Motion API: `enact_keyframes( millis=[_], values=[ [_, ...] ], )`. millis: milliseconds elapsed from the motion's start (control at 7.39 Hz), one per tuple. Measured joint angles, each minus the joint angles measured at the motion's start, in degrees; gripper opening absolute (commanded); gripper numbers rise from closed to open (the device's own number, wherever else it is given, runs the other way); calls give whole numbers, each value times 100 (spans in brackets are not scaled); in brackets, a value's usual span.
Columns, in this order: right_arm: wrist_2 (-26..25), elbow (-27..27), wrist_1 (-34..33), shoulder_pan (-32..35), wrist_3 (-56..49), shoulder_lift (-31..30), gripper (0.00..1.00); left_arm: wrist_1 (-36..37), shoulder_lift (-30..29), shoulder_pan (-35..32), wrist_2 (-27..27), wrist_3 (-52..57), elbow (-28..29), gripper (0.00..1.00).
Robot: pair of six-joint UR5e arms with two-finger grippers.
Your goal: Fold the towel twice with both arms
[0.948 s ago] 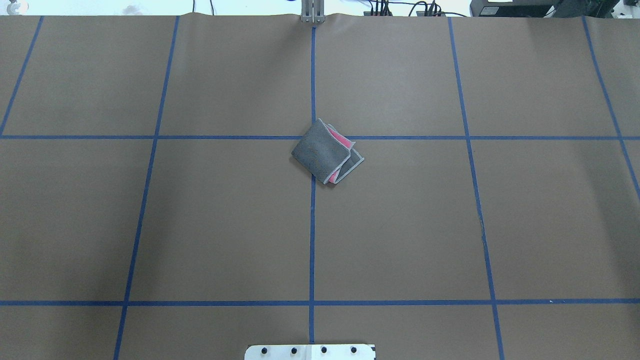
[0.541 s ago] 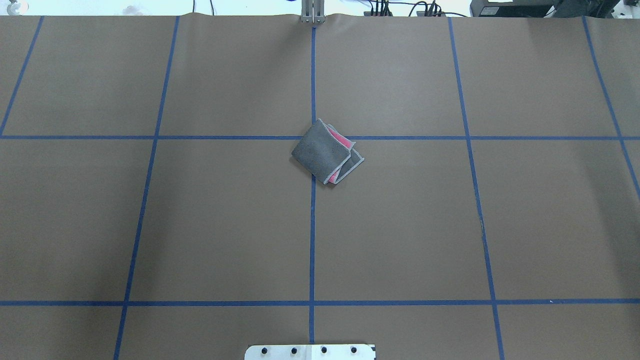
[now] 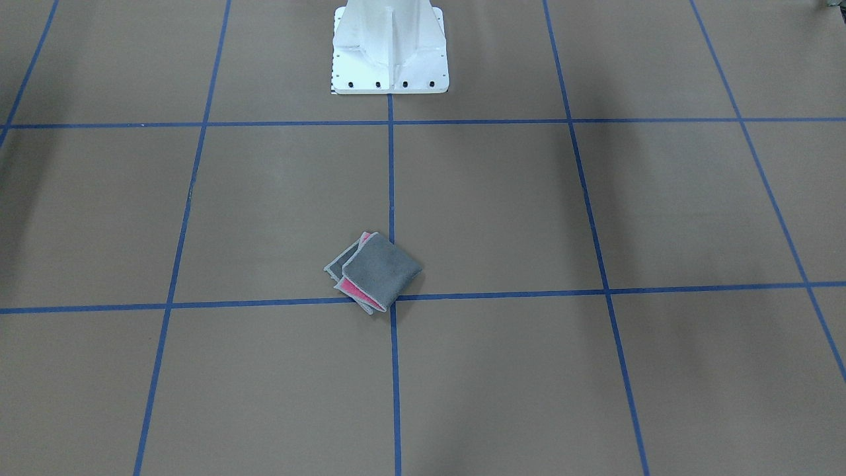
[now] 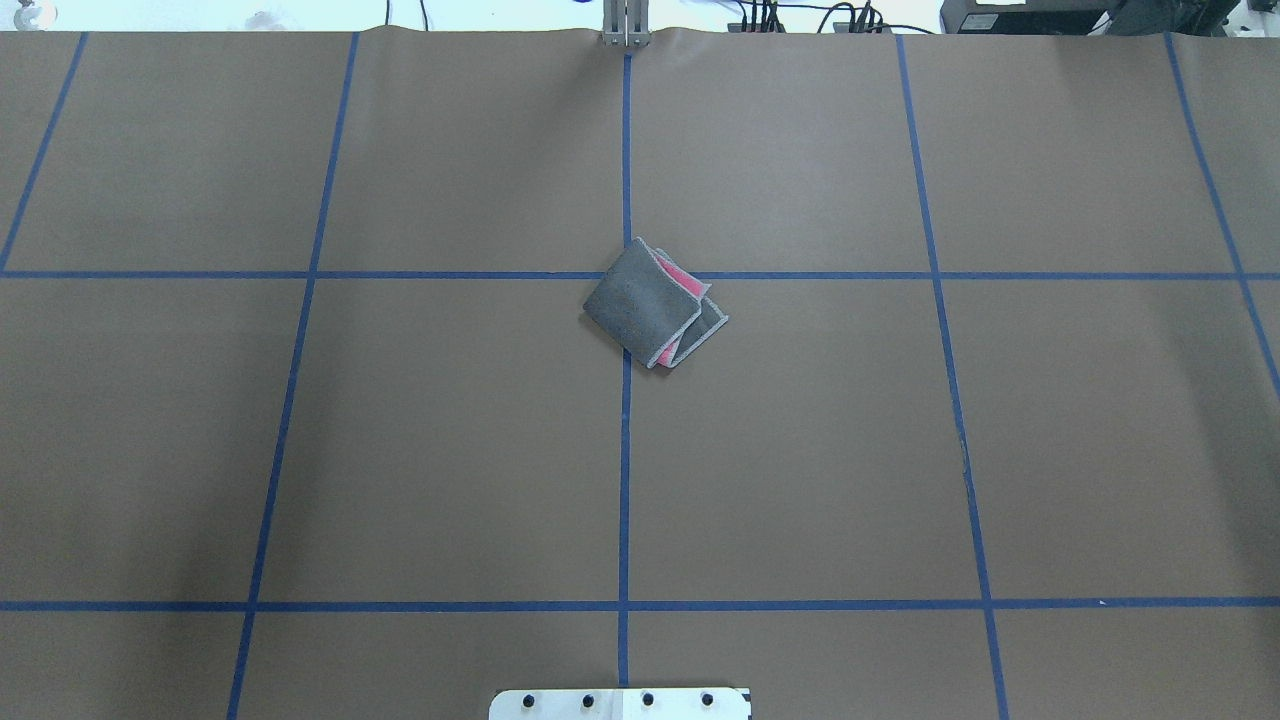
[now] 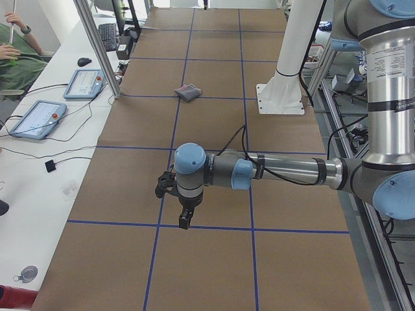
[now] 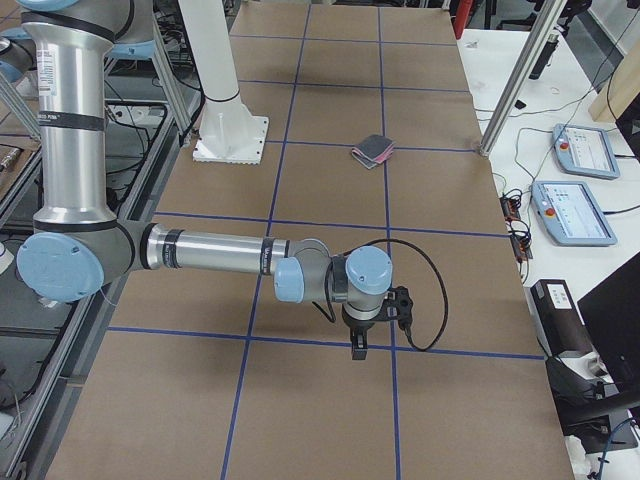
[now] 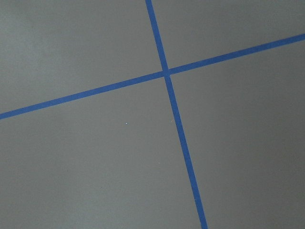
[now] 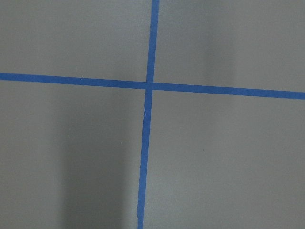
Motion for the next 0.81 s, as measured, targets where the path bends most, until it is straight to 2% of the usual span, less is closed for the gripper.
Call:
enact_keyframes(
  millis=[541,812],
  values=[
    [-50,196,-130,209,25,-179,100,-6,-20,15,-7,9,10,100],
    [-175,920,-1101,307,50,-202,100,-6,-19,15,-7,9,-1,100]
  ],
)
